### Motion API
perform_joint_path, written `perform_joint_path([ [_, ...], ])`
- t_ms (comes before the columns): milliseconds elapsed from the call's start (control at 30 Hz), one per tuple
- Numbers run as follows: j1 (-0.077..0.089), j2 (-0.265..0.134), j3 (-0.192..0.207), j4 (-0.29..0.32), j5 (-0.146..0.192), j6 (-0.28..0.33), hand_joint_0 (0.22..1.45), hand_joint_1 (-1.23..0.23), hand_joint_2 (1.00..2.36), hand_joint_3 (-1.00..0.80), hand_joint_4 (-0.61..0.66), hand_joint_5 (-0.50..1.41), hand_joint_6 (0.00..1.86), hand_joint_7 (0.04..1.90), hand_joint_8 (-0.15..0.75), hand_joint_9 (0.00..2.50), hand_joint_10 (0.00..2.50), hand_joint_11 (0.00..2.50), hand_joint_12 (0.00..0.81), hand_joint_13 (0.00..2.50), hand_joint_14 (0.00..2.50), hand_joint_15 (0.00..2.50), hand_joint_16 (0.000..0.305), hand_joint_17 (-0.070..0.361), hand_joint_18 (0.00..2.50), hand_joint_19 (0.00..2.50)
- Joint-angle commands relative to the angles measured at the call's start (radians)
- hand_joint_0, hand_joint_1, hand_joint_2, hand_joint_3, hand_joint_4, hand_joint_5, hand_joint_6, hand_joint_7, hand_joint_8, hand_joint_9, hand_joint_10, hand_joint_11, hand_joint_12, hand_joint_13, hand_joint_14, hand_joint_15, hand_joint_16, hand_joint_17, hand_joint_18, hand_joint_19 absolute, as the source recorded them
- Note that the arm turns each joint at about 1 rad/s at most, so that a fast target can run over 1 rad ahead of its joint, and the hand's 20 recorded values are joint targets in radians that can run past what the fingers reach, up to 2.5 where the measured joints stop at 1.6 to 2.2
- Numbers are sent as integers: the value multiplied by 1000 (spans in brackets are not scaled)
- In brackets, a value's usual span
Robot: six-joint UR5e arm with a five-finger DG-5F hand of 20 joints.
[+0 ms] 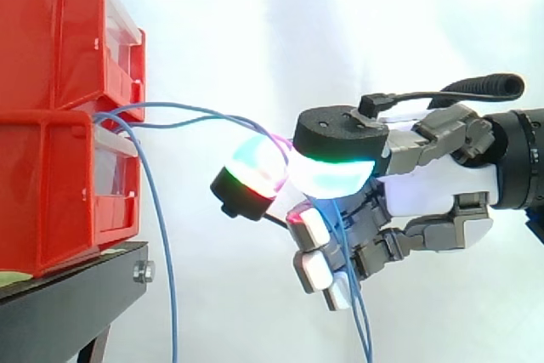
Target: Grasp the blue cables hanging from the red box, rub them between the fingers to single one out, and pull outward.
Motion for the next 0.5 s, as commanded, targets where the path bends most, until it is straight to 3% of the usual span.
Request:
perform_joint_path([
  [0,0,0,0,0,0,0,785,-885,1000,-500,-49,-189,902,781,267,987,23,804,355,988,22,571,48,107,858,571],
  [100,0,0,0,0,0,0,696,-838,1000,-500,48,-179,898,802,271,1018,24,803,361,998,22,586,47,107,863,590],
  [233,0,0,0,0,0,0,612,-769,1000,-500,62,-176,894,816,280,1034,22,794,372,1009,23,594,48,109,868,627],
  [467,0,0,0,0,0,0,573,-721,1000,-500,73,-171,886,823,286,1040,22,791,379,1012,23,591,50,113,884,631],
])
